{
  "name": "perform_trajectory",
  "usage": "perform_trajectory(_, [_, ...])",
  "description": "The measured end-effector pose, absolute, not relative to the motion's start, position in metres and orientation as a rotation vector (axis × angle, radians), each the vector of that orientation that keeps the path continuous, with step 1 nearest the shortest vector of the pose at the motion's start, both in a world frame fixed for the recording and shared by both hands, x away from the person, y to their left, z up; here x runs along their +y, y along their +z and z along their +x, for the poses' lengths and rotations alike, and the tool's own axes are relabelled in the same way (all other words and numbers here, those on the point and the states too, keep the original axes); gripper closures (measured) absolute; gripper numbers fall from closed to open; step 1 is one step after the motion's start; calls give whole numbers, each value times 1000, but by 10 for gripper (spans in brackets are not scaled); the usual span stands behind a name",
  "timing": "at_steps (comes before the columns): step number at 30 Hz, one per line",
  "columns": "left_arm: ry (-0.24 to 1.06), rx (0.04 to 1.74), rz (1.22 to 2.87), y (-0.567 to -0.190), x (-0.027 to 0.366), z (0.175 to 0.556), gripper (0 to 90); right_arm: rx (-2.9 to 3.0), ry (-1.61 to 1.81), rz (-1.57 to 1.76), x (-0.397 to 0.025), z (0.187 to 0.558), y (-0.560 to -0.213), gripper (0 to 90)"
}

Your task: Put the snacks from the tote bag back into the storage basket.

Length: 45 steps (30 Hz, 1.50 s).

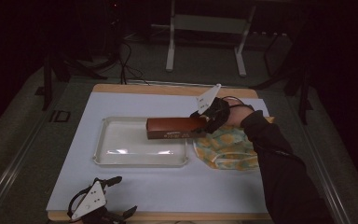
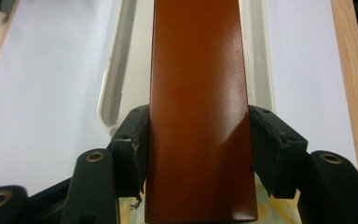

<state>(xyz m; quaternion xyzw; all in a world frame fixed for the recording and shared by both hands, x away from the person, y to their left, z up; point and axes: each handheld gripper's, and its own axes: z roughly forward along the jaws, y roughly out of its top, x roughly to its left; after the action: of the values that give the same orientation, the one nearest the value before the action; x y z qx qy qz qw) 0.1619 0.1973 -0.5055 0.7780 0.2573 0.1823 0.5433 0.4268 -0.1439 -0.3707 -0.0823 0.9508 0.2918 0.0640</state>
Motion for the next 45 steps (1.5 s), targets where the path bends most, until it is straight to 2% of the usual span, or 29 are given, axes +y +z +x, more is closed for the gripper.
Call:
perform_trajectory(24, [427, 599, 1840, -505, 197, 161, 0, 2869, 928, -351, -90, 422, -373, 431])
perform_trajectory(45, [424, 598, 1839, -505, 198, 161, 0, 2913, 899, -289, -83, 435, -422, 431])
